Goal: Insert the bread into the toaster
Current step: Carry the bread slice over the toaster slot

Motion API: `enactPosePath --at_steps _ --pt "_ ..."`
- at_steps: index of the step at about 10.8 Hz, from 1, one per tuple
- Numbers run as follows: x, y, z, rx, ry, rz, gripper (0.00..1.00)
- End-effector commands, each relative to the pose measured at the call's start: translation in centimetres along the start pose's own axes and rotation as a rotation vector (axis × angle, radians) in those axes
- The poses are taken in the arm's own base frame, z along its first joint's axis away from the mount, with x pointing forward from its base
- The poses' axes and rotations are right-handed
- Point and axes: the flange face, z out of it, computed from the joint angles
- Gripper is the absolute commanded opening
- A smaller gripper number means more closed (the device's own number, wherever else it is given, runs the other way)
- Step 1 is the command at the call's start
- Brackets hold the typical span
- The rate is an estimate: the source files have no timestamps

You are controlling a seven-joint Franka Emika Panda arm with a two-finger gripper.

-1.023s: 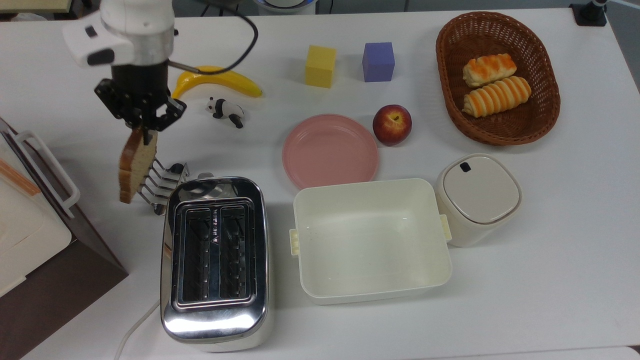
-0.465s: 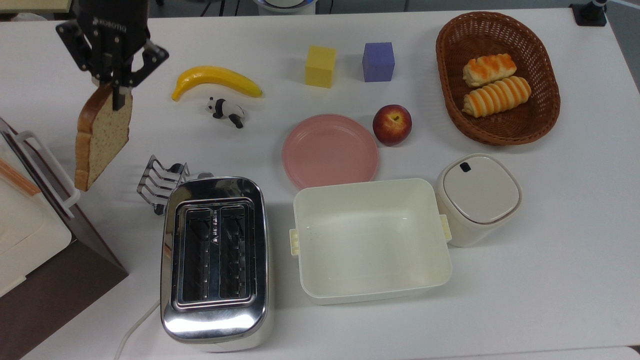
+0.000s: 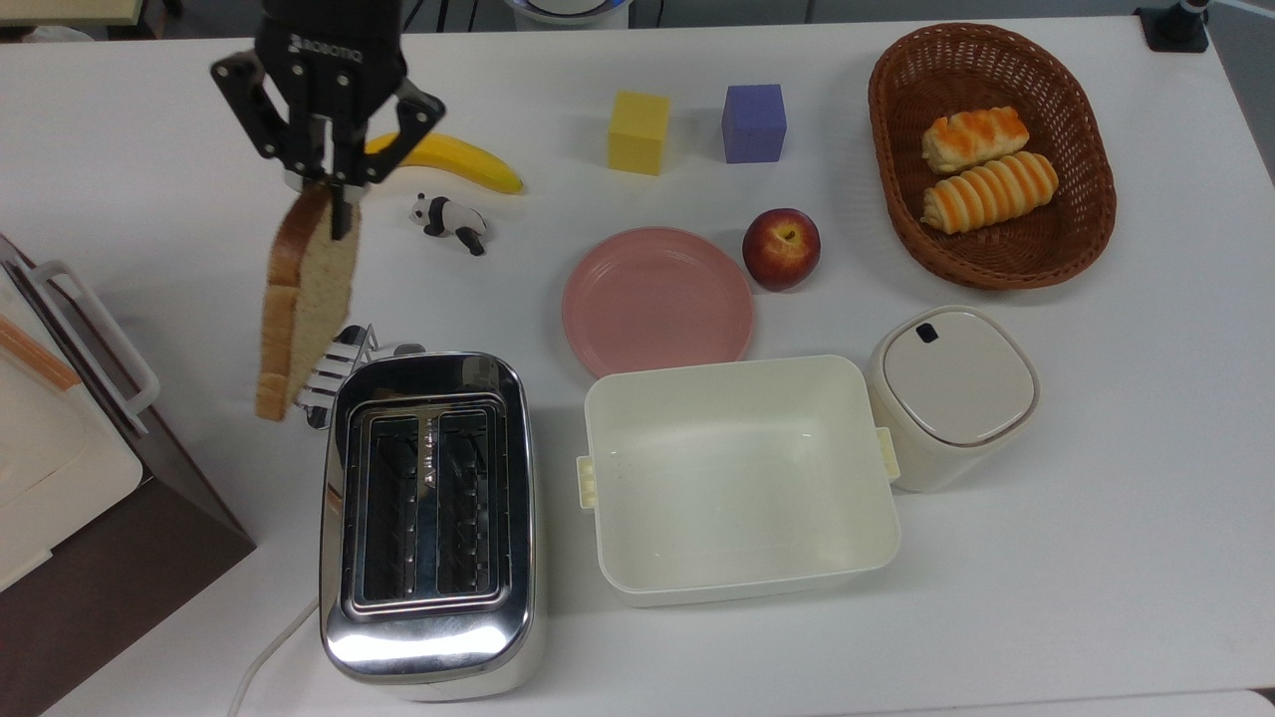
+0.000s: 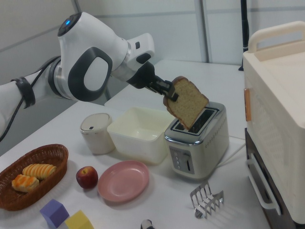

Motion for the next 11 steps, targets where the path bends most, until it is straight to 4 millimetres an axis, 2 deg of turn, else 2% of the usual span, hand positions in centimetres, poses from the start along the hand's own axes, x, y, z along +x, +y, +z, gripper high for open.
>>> enactPosePath --at_steps 1,3,4,5,7,9,11 --pt "-0.2 -3.6 0.9 0.071 0.006 0.007 0.0" --pt "0.3 -6.7 2.2 0.1 0.063 0.035 0.0" --pt "0.7 -7.7 2.1 0.111 0.091 0.038 0.0" --pt "0.6 -8.1 2.4 0.116 0.099 0.034 0.0" --pt "0.3 -9.1 4.9 0.126 0.113 0.023 0.0" --pt "-0.1 -9.3 6.3 0.109 0.115 -0.002 0.0" --pt "-0.1 -8.9 6.6 0.099 0.114 -0.006 0.0"
